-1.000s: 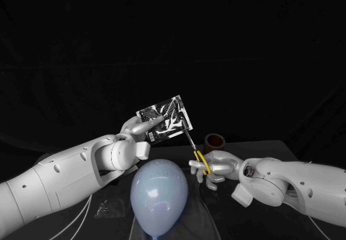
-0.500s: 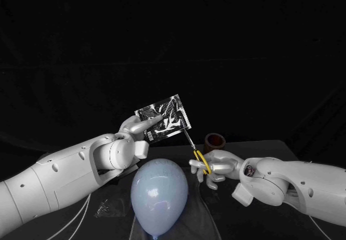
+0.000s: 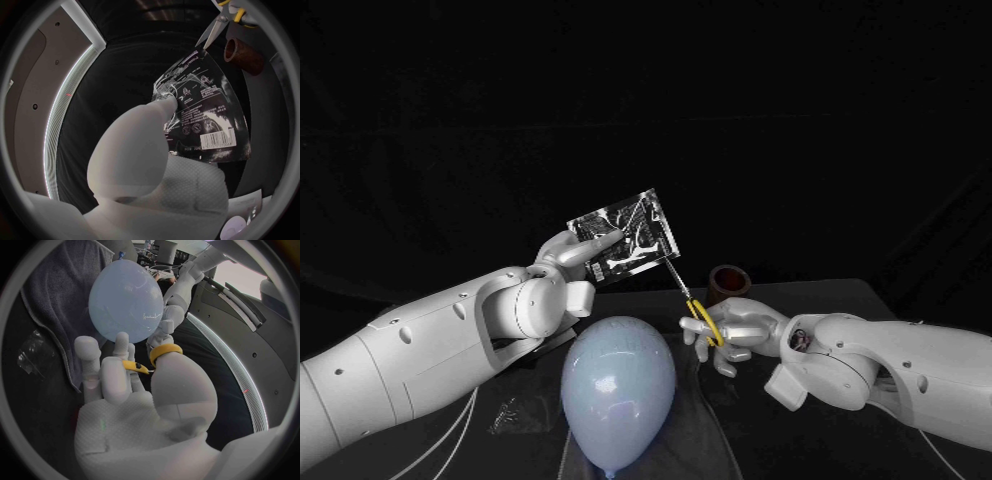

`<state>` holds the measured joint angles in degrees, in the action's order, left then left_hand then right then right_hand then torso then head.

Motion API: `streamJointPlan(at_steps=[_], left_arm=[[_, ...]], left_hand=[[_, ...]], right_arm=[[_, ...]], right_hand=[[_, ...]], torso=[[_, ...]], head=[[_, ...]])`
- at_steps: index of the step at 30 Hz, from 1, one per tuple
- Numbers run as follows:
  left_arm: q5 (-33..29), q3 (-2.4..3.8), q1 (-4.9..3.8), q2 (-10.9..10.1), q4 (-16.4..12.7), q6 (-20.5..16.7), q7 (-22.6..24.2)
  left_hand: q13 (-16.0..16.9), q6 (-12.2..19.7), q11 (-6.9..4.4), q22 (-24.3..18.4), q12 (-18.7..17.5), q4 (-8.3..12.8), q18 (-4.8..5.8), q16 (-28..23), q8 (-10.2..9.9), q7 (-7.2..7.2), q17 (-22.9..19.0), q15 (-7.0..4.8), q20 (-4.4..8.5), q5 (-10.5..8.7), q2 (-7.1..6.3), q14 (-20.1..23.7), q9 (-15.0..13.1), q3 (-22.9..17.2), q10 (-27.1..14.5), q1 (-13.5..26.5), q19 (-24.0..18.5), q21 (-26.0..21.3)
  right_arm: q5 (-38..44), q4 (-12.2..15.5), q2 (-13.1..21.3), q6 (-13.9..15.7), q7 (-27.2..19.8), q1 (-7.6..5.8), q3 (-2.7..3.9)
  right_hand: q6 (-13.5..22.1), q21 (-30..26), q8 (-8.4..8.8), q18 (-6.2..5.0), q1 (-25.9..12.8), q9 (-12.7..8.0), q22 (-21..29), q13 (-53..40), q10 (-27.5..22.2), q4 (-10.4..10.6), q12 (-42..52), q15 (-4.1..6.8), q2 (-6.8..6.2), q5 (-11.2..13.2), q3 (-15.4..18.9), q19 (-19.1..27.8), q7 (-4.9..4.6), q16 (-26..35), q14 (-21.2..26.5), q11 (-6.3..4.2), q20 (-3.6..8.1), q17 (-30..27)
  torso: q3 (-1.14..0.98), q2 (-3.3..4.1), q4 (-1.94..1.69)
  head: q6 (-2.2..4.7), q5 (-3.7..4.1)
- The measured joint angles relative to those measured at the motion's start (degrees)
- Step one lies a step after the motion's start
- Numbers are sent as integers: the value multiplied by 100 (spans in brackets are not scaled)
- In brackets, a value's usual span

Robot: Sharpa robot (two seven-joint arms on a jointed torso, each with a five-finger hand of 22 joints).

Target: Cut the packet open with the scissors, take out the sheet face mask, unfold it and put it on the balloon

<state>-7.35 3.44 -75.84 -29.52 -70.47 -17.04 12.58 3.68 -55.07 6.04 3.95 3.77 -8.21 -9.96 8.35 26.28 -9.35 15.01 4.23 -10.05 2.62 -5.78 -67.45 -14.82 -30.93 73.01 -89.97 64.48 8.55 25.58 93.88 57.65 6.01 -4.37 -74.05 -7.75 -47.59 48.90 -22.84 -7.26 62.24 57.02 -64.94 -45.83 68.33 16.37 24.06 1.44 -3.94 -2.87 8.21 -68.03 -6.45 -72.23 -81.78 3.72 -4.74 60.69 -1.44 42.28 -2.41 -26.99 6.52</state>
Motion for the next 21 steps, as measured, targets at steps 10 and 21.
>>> streamJointPlan(at_steps=[10, 21], left_arm=[[1, 0, 0, -26, -1, 0, -11], [2, 0, 1, -7, 33, 0, -15]], left_hand=[[0, 1, 0, 0, 0, 15, 1, 0, -4, 1, 2, 0, 0, 0, 0, -1, 0, -15, 0, 0, 0, 0], [1, 2, 1, 0, 0, 15, 6, 0, 3, 2, 5, 0, 0, -12, -1, -1, -1, -14, -1, 1, 0, 0]], right_arm=[[4, -7, 19, 42, -27, 0, 9], [8, -14, 14, 128, -62, -1, 13]], right_hand=[[-2, 69, -43, -70, 134, 21, -63, -16, 41, -17, 13, -1, 134, 0, 142, -8, 2, -72, -1, -3, 8, 68], [-304, 803, -243, -67, 792, 118, -510, -907, 127, -263, 757, 160, 409, 0, 406, -466, 204, -695, -209, -5, 136, 971]], torso=[[2, -1, 0], [4, 0, 0]], head=[[5, 5], [16, -1]])
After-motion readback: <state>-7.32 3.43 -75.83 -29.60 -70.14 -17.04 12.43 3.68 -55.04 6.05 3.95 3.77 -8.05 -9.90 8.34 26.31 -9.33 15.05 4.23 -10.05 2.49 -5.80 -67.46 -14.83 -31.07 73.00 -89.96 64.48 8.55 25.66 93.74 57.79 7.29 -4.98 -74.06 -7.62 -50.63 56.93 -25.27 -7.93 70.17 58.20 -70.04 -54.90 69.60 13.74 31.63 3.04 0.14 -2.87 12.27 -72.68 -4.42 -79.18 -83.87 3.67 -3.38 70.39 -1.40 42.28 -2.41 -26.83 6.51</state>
